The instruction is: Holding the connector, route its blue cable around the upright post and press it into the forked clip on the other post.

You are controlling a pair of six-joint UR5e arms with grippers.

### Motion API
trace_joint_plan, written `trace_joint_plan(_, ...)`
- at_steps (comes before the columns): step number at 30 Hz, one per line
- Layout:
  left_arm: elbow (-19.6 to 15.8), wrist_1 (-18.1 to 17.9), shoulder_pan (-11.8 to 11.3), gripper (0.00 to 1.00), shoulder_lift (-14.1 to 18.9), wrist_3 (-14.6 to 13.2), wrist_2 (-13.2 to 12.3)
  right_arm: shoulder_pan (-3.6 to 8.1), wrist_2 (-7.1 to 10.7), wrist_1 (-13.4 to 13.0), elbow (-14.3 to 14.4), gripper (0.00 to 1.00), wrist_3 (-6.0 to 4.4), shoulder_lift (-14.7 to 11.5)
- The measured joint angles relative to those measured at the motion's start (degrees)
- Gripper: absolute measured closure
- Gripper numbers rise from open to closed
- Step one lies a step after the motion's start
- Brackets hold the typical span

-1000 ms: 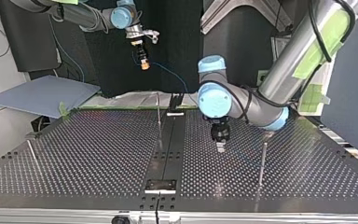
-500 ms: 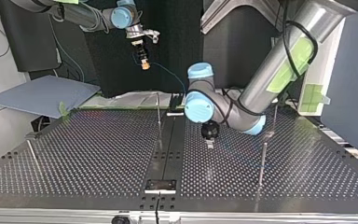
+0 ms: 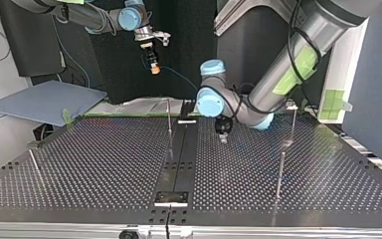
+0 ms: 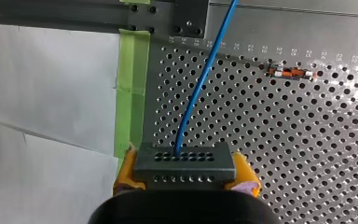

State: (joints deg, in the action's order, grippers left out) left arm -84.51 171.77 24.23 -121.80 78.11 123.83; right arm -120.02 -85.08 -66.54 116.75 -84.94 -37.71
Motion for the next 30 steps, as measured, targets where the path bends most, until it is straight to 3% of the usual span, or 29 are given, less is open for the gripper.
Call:
trace_joint_plan(13, -6.65, -3.91, 0.49, 0.0, -0.42, 0.25, -0.47, 0.0, -0.21, 0.09, -0.03, 1.0, 0.11, -0.04)
trace_joint_plan(22, -7.9, -5.08, 1.42, 0.0, -4.57, 0.23, -1.5, 0.47, -0.33, 0.1, -0.08, 1.0, 0.1, -0.04)
trace_joint_plan(30, -8.31, -7.01, 2.46, 0.0, -8.06, 0.28, -2.87, 1.55, -0.21, 0.08, -0.64, 1.0, -0.11, -0.04)
